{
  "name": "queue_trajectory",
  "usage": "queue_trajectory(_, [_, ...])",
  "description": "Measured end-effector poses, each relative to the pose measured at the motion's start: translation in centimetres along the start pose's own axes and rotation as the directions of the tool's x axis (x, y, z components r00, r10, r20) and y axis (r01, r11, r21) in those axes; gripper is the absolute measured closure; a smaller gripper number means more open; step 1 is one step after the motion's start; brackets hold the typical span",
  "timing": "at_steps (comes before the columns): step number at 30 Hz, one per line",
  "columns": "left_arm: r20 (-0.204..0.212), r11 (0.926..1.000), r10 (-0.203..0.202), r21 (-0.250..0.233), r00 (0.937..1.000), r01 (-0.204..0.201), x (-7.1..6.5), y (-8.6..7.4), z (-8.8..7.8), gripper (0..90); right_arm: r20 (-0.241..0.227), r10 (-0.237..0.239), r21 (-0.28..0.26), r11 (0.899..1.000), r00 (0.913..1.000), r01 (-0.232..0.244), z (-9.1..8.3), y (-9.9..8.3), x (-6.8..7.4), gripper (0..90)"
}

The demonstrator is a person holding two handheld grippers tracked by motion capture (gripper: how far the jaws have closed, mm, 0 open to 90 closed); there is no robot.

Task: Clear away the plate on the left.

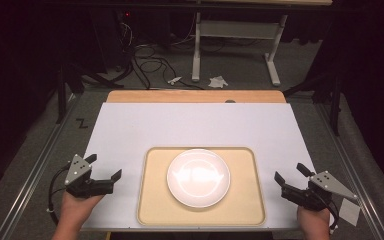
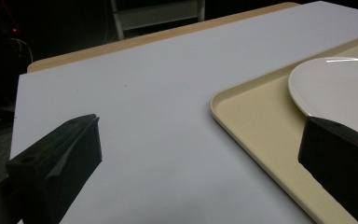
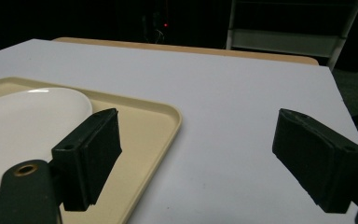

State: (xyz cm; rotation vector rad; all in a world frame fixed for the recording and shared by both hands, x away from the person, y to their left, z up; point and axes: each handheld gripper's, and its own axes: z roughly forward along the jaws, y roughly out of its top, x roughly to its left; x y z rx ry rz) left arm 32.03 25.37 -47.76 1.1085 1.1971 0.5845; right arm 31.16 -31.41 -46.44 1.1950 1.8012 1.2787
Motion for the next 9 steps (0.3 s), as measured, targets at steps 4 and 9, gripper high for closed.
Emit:
queue_trajectory(4, [0.009, 0.9992, 0.036, 0.02, 0.9993, -0.036, -0.69, -0.42, 0.13, 0.0, -0.002, 0.015, -0.01, 1.0, 0.9999, -0.015, -0.24, -0.07, -0.39, 16.3])
queue_trajectory(9, [0.012, 0.9976, 0.059, 0.034, 0.9982, -0.059, -1.03, -0.7, 0.05, 0.0, -0.006, 0.021, -0.028, 0.999, 0.9998, -0.021, -0.48, 0.14, -0.49, 16.3])
